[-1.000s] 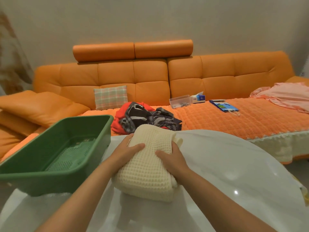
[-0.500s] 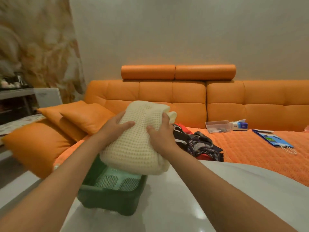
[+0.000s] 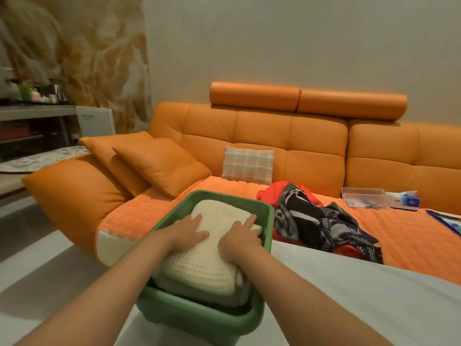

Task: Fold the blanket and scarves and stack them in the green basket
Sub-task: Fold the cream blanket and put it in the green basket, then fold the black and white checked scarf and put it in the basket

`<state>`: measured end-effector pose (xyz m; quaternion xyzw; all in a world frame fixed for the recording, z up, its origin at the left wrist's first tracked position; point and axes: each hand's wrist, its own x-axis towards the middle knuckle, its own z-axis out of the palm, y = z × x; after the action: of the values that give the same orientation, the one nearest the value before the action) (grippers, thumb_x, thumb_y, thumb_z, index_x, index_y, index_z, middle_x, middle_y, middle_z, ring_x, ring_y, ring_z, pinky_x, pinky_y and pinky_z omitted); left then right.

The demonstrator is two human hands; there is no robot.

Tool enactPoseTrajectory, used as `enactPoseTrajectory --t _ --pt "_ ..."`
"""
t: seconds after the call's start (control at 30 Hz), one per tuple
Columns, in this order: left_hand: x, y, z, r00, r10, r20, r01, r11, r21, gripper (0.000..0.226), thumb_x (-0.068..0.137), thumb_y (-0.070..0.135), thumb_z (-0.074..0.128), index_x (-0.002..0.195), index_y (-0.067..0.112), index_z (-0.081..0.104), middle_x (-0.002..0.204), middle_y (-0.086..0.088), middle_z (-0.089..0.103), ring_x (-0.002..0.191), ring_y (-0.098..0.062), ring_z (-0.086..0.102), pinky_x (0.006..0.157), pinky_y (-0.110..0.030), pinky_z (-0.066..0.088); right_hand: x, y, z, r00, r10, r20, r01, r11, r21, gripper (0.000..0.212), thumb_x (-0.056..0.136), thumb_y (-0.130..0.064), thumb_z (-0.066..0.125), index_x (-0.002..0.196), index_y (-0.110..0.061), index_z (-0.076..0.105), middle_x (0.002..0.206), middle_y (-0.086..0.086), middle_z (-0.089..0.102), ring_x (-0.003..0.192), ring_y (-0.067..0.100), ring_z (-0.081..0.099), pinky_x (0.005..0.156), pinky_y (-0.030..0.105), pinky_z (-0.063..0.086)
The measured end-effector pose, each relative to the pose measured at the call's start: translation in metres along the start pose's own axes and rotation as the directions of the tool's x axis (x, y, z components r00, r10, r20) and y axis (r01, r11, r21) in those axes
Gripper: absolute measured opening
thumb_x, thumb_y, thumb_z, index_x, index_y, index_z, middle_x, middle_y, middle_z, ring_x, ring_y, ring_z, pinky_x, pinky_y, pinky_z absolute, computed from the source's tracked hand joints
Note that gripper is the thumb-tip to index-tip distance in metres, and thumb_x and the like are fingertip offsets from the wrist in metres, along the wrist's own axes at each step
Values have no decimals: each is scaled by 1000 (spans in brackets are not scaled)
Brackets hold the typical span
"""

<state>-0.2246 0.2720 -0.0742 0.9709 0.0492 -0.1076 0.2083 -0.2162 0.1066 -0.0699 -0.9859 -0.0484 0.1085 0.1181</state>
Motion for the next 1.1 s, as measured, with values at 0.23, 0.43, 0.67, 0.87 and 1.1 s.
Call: enactPoseTrajectory --t 0.23,0.43,0.67,0.87,1.1 --pt "-23 -1 -12 979 117 -170 -114 993 28 57 103 41 41 155 22 27 160 0 29 146 -20 27 119 -34 20 0 5 0 953 -272 132 294 934 -202 57 107 -36 18 159 -18 5 166 14 -6 151 39 -5 122 54 -1" --pt "-54 -17 -15 945 95 -313 -12 967 256 54 100 41 41 152 27 31 160 -2 25 143 -26 24 114 -44 24 -4 0 1 978 -208 21 204 925 -321 59 103 -43 19 157 -20 18 164 19 8 149 44 4 115 65 -5" --pt "-70 -25 -3 937 6 -348 22 997 75 58 101 47 33 155 28 23 162 -2 20 142 -34 29 112 -47 32 -57 -33 10 886 -423 190 447 889 -104 99 82 -69 59 153 -49 -8 164 -1 -20 152 29 -15 112 73 5" --pt "-74 -24 -3 940 10 -340 13 998 65 61 98 60 30 153 32 29 162 -2 22 142 -34 30 113 -48 32 -39 -40 30 947 -299 120 318 927 -201 114 81 -56 71 149 -49 -21 164 6 -21 150 39 -15 109 76 4" --pt "-73 -21 0 944 9 -331 45 987 156 63 99 60 27 154 31 23 163 -7 16 144 -33 25 113 -48 27 -34 -41 19 917 -347 196 376 916 -138 125 70 -72 72 151 -48 -19 165 6 -18 151 37 -11 112 74 4"
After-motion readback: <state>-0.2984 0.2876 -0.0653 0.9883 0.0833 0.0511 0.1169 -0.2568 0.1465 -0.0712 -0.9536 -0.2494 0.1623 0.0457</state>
